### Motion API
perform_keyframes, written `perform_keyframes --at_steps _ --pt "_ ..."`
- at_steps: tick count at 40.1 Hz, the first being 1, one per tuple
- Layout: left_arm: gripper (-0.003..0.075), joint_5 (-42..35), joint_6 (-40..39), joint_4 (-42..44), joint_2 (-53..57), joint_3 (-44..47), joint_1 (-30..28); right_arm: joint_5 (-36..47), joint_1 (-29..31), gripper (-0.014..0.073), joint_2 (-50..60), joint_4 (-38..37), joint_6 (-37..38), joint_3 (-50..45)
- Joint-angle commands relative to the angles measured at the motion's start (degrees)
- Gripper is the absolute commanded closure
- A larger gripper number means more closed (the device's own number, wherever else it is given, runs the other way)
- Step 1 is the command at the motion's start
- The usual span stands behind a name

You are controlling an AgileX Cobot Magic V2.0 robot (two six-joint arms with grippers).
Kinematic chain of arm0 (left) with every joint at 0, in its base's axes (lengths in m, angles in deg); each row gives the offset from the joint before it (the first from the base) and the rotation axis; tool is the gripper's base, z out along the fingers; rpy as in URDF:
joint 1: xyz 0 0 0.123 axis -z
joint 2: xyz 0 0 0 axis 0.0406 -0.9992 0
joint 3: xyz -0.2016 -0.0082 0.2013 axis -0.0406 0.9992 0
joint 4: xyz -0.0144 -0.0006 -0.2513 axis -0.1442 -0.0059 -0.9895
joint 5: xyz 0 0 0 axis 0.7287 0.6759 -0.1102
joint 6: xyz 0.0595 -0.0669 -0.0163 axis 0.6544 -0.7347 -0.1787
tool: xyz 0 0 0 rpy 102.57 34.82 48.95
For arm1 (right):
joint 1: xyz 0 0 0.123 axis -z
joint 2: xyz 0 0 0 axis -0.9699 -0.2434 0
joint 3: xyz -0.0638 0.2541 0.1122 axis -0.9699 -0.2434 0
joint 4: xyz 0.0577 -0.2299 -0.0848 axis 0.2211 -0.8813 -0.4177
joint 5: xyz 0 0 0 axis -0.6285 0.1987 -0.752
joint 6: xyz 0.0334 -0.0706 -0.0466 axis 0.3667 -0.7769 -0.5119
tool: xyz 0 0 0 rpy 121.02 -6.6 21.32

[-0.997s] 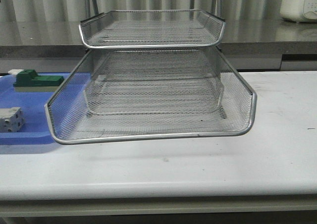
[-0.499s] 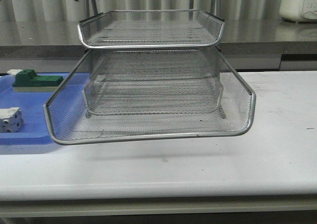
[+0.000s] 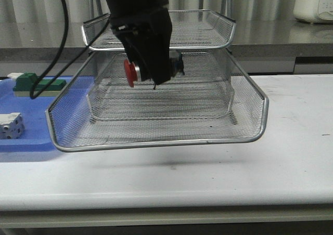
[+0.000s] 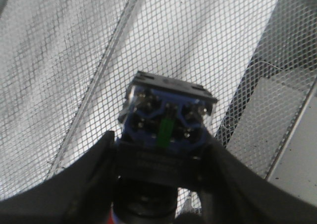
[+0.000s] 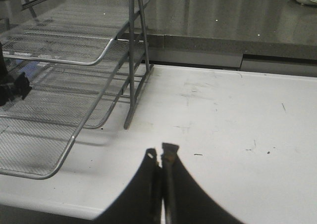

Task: Place button on rack with both arms
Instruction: 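Lower the button into the tray, open the left gripper, withdraw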

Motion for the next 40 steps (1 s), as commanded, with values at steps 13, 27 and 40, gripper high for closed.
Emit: perform_keyframes --at_steps 13,27,40 --pt "0.0389 -5.60 -0.06 -0.65 0.77 -1.47 0.35 4.94 0.22 0.0654 -0.71 -0.01 -0.09 1.30" --pt "0.0255 -4.19 -0.17 0.56 0.89 -1.87 0.35 4.94 0.22 0.0654 -0.71 -0.01 -0.09 1.30" --pt "0.0268 1.72 -1.51 0.39 5.29 -4.34 0.50 4.94 0.22 0.0654 -0.71 -0.01 -0.09 1.30"
